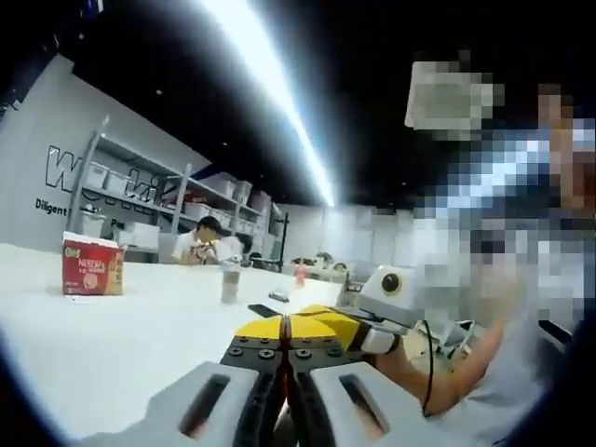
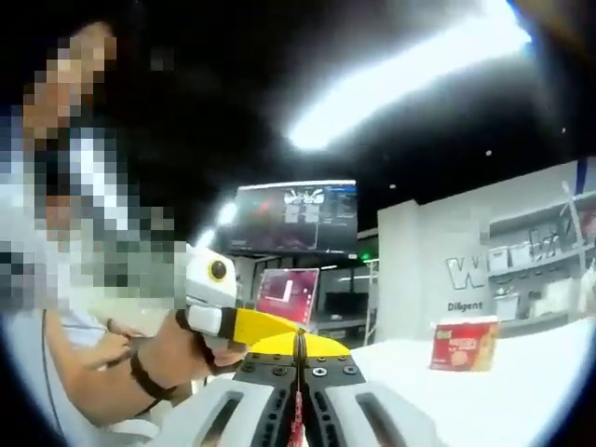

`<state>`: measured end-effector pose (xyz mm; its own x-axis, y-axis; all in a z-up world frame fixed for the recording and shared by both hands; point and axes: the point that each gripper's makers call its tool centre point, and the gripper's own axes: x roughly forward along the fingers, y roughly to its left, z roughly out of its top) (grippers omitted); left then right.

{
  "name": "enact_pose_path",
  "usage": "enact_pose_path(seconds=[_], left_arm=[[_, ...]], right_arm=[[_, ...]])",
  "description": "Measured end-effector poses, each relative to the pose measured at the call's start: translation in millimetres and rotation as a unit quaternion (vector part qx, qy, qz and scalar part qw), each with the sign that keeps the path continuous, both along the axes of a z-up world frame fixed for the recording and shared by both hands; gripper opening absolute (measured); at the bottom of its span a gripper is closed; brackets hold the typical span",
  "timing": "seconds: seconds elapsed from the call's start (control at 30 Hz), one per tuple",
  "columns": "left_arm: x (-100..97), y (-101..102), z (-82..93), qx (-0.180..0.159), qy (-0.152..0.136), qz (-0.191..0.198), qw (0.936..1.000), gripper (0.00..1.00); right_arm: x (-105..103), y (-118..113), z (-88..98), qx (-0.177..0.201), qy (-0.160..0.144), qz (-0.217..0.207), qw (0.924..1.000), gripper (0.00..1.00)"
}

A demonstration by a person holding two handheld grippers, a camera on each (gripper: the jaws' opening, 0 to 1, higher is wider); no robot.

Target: Tear open the coffee pouch, take out the coffee, and pour the coffee from the pouch into the cup

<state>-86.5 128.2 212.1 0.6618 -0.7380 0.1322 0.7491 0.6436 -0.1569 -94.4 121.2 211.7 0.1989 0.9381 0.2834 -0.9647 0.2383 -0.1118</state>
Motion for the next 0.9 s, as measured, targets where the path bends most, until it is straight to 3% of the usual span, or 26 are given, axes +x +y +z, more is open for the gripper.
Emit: enact_pose_path(seconds=[0.33,0.37,0.4,0.43,0.47,0.5,0.53,0.57,0.63,0.67,0.7,0.73,0.8,0.83,0.9], left_arm=[[4.2,2,0.1,-0.001,-0.001,0.025,0.9997,0.00],[11.0,12,1.9,0.003,-0.013,0.065,0.9978,0.00],[21.3,37,1.5,0.036,-0.034,0.141,0.9888,0.00],[17.4,38,0.5,0.030,-0.021,0.123,0.9918,0.00],[8.5,41,13.8,-0.036,-0.014,0.077,0.9963,0.00],[2.2,51,22.4,-0.090,-0.006,0.052,0.9946,0.01],[0.2,55,27.0,-0.095,-0.017,0.040,0.9945,0.01],[-3.2,51,23.2,-0.069,-0.021,0.018,0.9973,0.01],[-0.4,58,23.6,-0.060,-0.041,0.033,0.9968,0.02],[-6.3,46,17.2,-0.043,-0.030,-0.012,0.9985,0.03],[-6.1,43,15.5,-0.044,-0.023,-0.020,0.9986,0.03],[-7.5,40,18.9,-0.043,-0.049,-0.024,0.9976,0.03],[-18.8,24,11.8,-0.031,-0.036,-0.079,0.9957,0.03],[-20.2,19,11.9,-0.026,-0.044,-0.086,0.9949,0.04],[-19.7,14,11.6,-0.021,-0.048,-0.091,0.9945,0.06]], right_arm=[[0,3,-0.8,0.000,0.000,-0.009,1.0000,0.00],[1,2,-2.0,0.000,0.001,-0.011,0.9999,0.00],[1,-4,1.9,0.017,0.005,-0.009,0.9998,0.00],[4,-9,1.6,0.016,0.008,-0.011,0.9998,0.00],[7,-12,1.0,0.013,0.009,-0.017,0.9997,0.00],[9,-15,0.7,0.013,0.007,-0.021,0.9997,0.00],[10,-18,0.9,0.014,0.009,-0.020,0.9997,0.00],[8,-17,0.6,0.014,0.015,-0.008,0.9998,0.00],[2,-16,2.9,0.023,0.015,0.021,0.9994,0.00],[0,-14,2.1,0.022,0.018,0.031,0.9991,0.00],[1,-14,2.1,0.024,0.019,0.031,0.9991,0.00],[-5,-10,0.4,0.021,0.026,0.052,0.9981,0.00],[-10,-8,0.9,0.025,0.030,0.067,0.9970,0.00],[-17,-6,-0.7,0.022,0.038,0.091,0.9949,0.00],[-17,-5,-0.1,0.023,0.040,0.094,0.9945,0.00]])
